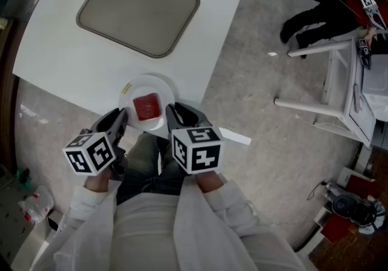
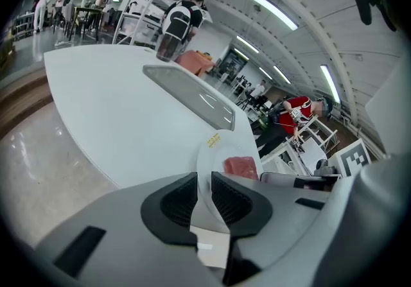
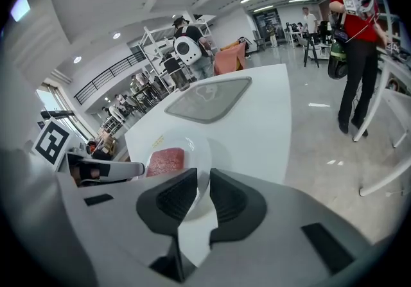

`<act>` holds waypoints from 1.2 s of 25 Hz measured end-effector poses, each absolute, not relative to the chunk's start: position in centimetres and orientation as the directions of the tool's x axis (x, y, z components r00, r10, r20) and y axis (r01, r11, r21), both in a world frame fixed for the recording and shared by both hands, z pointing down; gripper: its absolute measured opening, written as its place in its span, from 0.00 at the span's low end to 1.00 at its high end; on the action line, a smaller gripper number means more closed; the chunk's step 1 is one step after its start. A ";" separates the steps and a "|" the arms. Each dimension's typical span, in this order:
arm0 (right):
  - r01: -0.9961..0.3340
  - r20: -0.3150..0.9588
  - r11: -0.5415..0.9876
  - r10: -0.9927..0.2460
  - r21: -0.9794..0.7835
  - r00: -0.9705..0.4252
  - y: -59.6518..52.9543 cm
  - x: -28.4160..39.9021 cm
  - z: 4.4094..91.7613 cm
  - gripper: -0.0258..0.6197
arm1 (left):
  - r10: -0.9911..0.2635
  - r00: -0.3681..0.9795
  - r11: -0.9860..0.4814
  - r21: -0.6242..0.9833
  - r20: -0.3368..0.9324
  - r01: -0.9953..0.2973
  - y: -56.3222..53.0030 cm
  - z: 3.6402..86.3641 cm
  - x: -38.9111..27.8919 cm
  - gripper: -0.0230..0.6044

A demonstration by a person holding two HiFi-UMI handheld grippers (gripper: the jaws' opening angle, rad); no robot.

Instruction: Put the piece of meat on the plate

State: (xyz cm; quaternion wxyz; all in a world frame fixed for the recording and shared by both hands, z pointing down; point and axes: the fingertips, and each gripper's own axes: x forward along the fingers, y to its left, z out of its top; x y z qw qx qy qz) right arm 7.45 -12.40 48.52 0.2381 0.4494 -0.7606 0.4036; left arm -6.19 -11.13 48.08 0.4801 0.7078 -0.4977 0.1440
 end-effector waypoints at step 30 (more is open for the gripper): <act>-0.902 0.720 0.118 -0.563 -0.415 -0.405 -29.0 1.0 46.6 0.14 | -0.503 0.560 -0.212 0.535 0.658 -0.818 -30.5 45.6 -12.7 0.15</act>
